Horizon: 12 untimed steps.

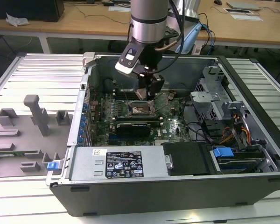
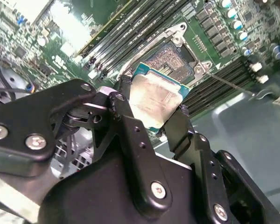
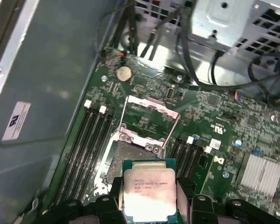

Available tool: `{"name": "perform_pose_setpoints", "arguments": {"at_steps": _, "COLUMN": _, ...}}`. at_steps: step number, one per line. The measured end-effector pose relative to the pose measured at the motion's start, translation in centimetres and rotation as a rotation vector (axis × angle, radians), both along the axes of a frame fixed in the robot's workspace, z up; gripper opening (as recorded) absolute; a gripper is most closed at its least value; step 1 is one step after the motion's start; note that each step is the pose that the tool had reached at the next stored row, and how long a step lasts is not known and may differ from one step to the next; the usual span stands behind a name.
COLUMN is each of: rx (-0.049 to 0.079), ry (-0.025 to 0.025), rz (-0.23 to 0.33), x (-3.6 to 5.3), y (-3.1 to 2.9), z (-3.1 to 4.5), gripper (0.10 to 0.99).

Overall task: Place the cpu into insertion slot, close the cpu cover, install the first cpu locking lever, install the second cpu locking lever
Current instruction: 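Place the cpu into insertion slot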

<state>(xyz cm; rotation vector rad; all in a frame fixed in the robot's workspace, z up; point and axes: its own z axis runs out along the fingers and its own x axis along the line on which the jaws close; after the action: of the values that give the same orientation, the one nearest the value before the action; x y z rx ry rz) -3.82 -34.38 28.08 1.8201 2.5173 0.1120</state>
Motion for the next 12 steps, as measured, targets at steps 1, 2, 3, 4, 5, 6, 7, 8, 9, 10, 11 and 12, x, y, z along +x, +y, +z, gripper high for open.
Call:
{"name": "perform_pose_setpoints", "arguments": {"at_steps": 1, "rx": 0.000, "ry": -0.0001, "rz": -0.031, "x": 0.00, "y": 0.00, "z": -0.04, "gripper": 0.541}}
{"name": "perform_pose_setpoints", "arguments": {"at_steps": 2, "rx": 0.000, "ry": -0.0001, "rz": -0.063, "x": 0.00, "y": 0.00, "z": -0.10, "gripper": 0.541}}
{"name": "perform_pose_setpoints", "arguments": {"at_steps": 3, "rx": 0.000, "ry": 0.0000, "rz": -0.083, "x": 0.00, "y": 0.00, "z": -0.13, "gripper": 0.541}}
{"name": "perform_pose_setpoints", "arguments": {"at_steps": 4, "rx": 0.000, "ry": 0.0000, "rz": -0.100, "x": 0.00, "y": 0.00, "z": -0.16, "gripper": 0.541}}
{"name": "perform_pose_setpoints", "arguments": {"at_steps": 5, "rx": 0.000, "ry": 0.0000, "rz": -0.125, "x": 0.00, "y": 0.00, "z": -0.21, "gripper": 0.541}}
{"name": "perform_pose_setpoints", "arguments": {"at_steps": 6, "rx": 0.000, "ry": 0.0000, "rz": -0.143, "x": 0.00, "y": 0.00, "z": -0.24, "gripper": 0.541}}
{"name": "perform_pose_setpoints", "arguments": {"at_steps": 7, "rx": 0.000, "ry": 0.0000, "rz": -0.160, "x": 0.00, "y": 0.00, "z": -0.27, "gripper": 0.541}}
{"name": "perform_pose_setpoints", "arguments": {"at_steps": 8, "rx": 0.000, "ry": 0.0000, "rz": -0.179, "x": 0.00, "y": 0.00, "z": -0.30, "gripper": 0.541}}
{"name": "perform_pose_setpoints", "arguments": {"at_steps": 9, "rx": 0.000, "ry": 0.0000, "rz": -0.195, "x": 0.00, "y": 0.00, "z": -0.33, "gripper": 0.541}}
{"name": "perform_pose_setpoints", "arguments": {"at_steps": 10, "rx": 0.000, "ry": 0.0000, "rz": -0.214, "x": 0.00, "y": 0.00, "z": -0.36, "gripper": 0.541}}
{"name": "perform_pose_setpoints", "arguments": {"at_steps": 11, "rx": 0.000, "ry": 0.0000, "rz": -0.231, "x": 0.00, "y": 0.00, "z": -0.40, "gripper": 0.541}}
{"name": "perform_pose_setpoints", "arguments": {"at_steps": 12, "rx": 0.000, "ry": 0.0000, "rz": -0.253, "x": 0.00, "y": 0.00, "z": -0.45, "gripper": 0.541}}
